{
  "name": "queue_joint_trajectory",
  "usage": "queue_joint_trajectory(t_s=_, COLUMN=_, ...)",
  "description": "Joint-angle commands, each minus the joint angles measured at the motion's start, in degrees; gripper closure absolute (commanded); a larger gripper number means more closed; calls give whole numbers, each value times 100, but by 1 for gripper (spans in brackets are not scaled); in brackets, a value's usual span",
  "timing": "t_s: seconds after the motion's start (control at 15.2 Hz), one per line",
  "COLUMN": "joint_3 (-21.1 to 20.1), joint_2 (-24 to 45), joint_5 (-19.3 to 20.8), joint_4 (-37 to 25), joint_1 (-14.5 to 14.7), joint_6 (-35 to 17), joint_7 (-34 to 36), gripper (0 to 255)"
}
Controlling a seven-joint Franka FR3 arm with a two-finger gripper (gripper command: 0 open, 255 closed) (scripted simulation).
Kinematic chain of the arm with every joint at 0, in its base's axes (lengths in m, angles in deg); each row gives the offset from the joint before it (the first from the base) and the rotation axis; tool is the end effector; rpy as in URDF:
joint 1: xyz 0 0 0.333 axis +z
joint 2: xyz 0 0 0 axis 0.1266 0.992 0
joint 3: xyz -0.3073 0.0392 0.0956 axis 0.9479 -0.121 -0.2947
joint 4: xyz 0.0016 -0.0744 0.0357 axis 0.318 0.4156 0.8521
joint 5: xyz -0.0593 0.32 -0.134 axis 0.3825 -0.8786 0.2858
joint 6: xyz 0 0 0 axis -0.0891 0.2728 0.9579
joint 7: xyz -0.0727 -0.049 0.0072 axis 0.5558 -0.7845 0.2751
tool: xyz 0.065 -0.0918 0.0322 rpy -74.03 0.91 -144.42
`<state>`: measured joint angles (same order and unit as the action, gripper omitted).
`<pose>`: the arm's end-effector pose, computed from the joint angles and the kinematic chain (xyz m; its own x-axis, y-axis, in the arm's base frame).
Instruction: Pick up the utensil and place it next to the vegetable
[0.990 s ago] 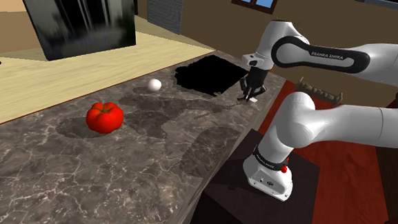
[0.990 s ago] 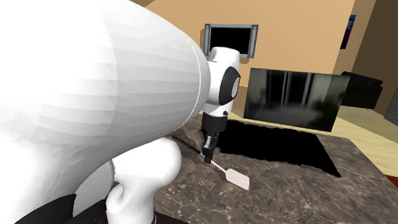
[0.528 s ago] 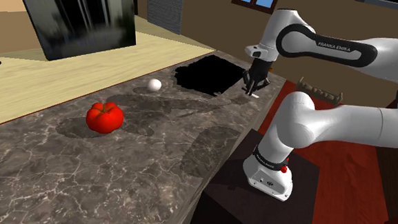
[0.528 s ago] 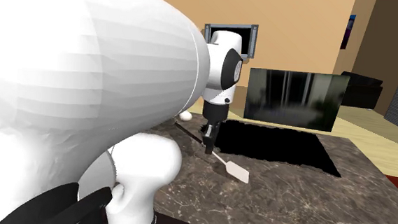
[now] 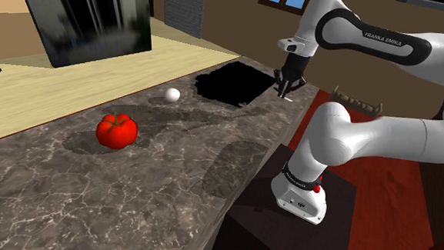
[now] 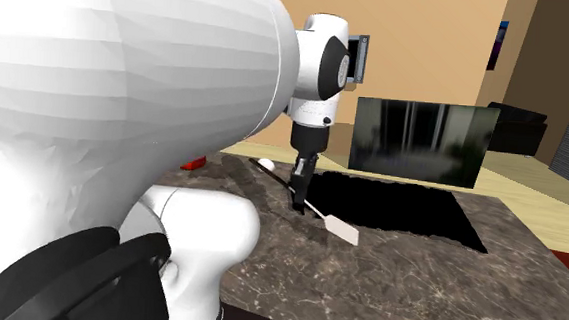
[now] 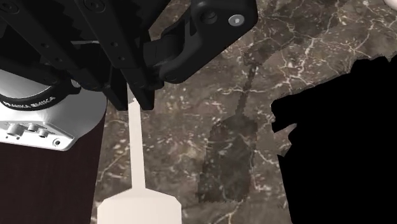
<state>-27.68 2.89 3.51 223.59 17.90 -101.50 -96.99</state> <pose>0.1599 -0.1578 0.4580 0.0303 0.9973 0.0664 0.9995 -0.0304 -0.0004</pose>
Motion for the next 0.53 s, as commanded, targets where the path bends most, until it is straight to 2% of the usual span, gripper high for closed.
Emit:
queue_joint_trajectory(t_s=0.0, joint_3=-83, joint_2=40, joint_5=-85, joint_4=-159, joint_1=50, joint_6=114, joint_7=0, gripper=255)
queue_joint_trajectory(t_s=0.33, joint_3=-261, joint_2=117, joint_5=-260, joint_4=-493, joint_1=137, joint_6=368, joint_7=0, gripper=255)
queue_joint_trajectory(t_s=0.46, joint_3=-555, joint_2=83, joint_5=-522, joint_4=-334, joint_1=229, joint_6=311, joint_7=286, gripper=255)
